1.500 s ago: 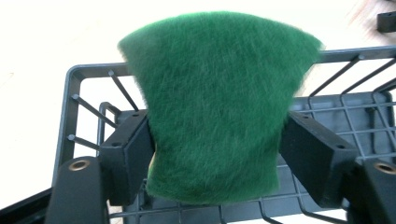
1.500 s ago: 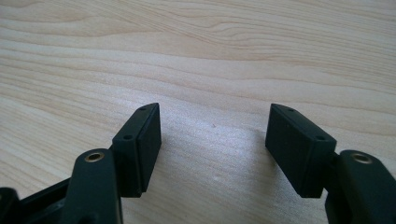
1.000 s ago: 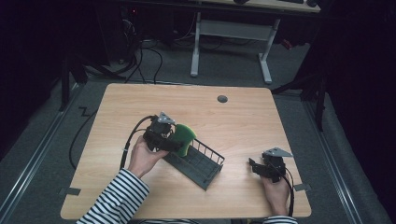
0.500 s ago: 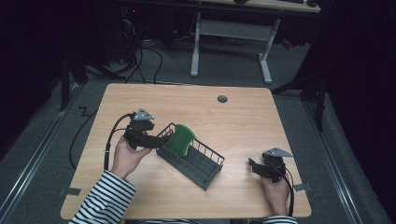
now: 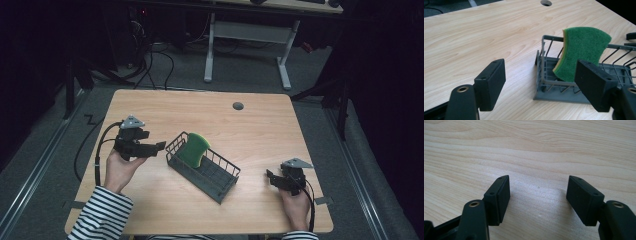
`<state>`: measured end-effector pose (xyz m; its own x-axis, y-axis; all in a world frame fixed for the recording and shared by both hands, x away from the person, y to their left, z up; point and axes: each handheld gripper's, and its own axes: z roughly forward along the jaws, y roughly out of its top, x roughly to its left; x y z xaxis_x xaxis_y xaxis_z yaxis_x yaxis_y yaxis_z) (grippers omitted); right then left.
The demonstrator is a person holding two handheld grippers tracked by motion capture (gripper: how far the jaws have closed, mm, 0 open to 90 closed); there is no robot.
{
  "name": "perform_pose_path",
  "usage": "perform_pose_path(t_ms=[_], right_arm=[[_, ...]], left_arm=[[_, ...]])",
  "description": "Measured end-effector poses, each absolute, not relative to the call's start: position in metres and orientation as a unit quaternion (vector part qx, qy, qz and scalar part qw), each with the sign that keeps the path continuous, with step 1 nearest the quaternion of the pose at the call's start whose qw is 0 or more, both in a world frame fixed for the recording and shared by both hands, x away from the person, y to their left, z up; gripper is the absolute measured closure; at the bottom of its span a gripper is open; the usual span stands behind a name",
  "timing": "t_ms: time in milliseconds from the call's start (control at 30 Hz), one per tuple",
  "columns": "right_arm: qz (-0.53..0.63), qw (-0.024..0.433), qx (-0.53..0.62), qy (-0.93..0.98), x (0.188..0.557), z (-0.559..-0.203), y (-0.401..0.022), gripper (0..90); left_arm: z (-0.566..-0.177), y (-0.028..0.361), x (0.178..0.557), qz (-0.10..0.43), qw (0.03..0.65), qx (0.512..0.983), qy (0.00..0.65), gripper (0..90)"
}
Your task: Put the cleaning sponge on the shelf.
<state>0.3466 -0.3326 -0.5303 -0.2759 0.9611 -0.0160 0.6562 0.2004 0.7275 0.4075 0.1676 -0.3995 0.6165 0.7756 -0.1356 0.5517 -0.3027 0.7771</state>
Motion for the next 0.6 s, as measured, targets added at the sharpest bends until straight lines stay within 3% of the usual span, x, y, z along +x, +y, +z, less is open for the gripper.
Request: perform_pose_path(t_ms=[600], right_arm=[[0.312, 0.244, 0.551, 0.735, 0.347, -0.53, -0.333, 35.9]], left_arm=[[-0.416, 0.223, 0.392, 0.142, 0.426, 0.761, 0.469, 25.8]])
